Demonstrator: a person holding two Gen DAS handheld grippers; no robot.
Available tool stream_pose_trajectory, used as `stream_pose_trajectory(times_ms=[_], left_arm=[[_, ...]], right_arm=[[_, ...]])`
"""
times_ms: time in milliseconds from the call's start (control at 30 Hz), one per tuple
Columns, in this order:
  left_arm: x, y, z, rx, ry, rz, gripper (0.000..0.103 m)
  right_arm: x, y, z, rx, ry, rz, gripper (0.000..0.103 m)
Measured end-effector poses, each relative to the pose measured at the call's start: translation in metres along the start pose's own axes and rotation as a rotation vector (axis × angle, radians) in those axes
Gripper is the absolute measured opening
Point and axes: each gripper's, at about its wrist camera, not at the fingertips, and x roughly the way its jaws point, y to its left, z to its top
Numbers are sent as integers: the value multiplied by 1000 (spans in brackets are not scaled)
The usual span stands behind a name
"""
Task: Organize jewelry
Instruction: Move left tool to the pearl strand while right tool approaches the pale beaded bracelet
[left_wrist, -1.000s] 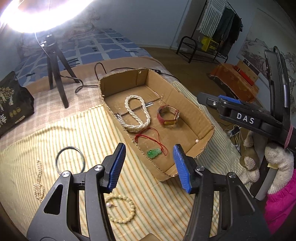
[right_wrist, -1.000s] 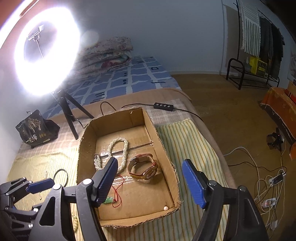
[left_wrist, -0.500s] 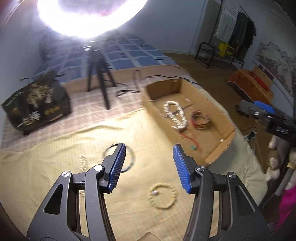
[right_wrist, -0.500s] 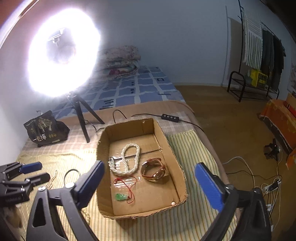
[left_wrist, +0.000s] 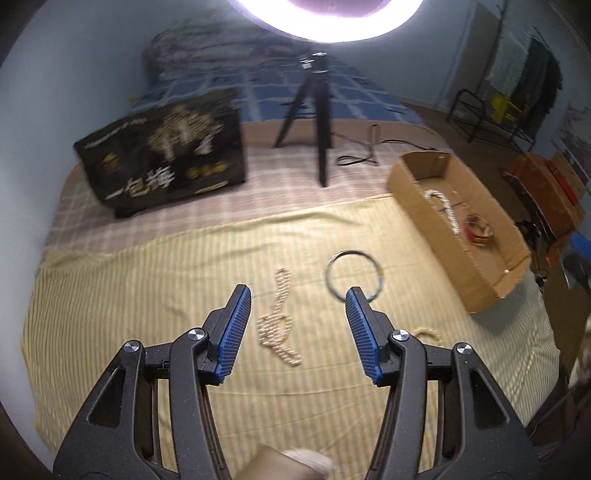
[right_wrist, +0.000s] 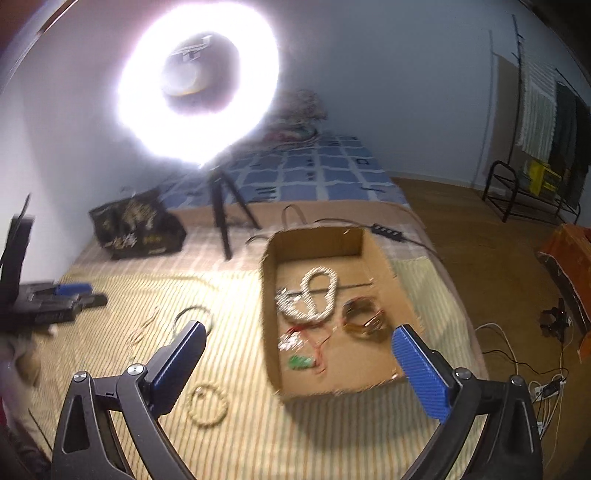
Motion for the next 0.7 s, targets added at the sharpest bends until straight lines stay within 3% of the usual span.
stream_pose_trajectory(times_ms=[200,400,533,600,700], left_arm=[[14,33,-7,-80,55,51,55],[33,56,-15,-171,115,-13,55],[49,60,-21,-223,173,-70,55],[55,58,-23,-222,192,-84,54],[66,52,-28,-209,228,-98,45]], right_arm=[[-1,26,-20,-42,49,18,99],[13,46,-41,-70,150,71,91],[36,50,-55,-53,264,123,75],[44,49,-60,-26,300,140,72],[58,46,-71,14,356,160,65]])
